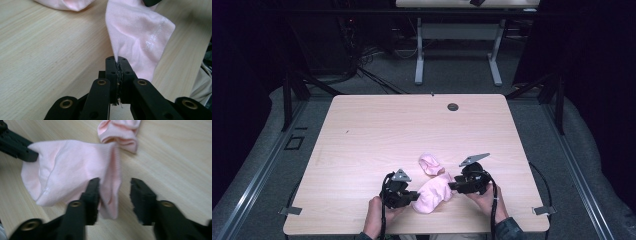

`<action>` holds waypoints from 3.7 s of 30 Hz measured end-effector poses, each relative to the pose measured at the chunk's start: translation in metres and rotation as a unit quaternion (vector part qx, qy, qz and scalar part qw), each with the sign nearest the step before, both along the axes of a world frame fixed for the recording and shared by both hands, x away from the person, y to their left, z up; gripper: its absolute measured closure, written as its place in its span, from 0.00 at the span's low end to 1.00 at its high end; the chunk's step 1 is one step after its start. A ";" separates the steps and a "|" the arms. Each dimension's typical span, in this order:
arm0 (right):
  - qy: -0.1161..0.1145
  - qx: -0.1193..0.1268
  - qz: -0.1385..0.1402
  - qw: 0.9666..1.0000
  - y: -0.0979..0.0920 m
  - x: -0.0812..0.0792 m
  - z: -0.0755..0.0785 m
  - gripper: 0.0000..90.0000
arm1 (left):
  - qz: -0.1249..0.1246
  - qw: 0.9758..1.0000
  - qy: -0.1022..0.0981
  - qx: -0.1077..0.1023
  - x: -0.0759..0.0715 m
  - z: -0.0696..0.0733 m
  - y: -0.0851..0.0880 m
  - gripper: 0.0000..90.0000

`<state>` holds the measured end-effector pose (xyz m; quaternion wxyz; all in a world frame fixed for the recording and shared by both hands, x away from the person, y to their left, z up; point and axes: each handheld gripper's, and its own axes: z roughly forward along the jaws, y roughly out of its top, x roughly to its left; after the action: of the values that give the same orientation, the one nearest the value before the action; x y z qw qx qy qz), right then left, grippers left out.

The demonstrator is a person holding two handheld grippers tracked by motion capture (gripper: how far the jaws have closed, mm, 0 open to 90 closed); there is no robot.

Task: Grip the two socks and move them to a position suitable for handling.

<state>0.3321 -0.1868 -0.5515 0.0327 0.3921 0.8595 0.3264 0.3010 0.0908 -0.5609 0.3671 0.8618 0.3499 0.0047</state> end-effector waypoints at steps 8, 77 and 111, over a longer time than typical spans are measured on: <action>0.022 0.006 -0.008 1.000 -0.003 -0.009 0.001 0.95 | 0.014 1.000 0.000 0.027 0.004 -0.001 0.008 0.98; -0.004 -0.005 -0.020 1.000 -0.022 -0.039 -0.007 0.94 | 0.023 0.994 -0.027 0.104 -0.002 0.004 0.005 0.97; -0.016 0.002 -0.019 1.000 0.053 0.044 -0.005 0.58 | -0.048 0.989 -0.047 0.133 0.125 0.016 -0.060 0.60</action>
<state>0.3763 -0.1343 -0.5563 0.0520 0.4027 0.8509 0.3333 0.4263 0.0305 -0.5454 0.2650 0.9177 0.2868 0.0736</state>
